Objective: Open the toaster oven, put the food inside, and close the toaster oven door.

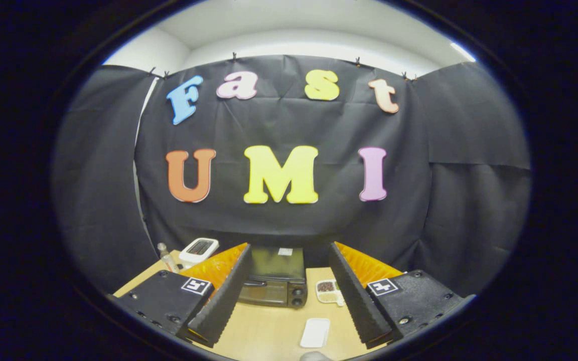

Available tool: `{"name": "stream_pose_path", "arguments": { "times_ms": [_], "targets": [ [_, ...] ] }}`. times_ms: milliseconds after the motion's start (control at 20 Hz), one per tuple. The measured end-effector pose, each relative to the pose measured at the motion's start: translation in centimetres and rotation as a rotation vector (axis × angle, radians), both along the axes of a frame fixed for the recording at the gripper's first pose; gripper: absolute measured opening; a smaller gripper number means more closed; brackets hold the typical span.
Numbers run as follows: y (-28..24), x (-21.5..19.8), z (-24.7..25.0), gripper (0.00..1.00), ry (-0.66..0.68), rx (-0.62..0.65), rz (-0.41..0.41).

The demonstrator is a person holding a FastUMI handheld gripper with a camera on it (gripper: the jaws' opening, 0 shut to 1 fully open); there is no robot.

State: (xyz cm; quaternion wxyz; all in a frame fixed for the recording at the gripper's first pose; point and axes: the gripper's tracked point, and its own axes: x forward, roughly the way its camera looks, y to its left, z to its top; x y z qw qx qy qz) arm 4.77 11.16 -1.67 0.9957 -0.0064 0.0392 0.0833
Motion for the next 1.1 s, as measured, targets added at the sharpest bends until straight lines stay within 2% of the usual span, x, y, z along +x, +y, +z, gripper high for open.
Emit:
{"name": "stream_pose_path", "arguments": {
  "times_ms": [300,500,1100],
  "targets": [
    [-7.0,-1.5,4.5,0.99,-0.1,0.018,-0.046],
    [-9.6,-2.5,5.1,0.99,-0.125,0.012,-0.075],
    [-10.2,-3.1,4.6,0.99,-0.107,0.035,-0.033]
  ]
}}
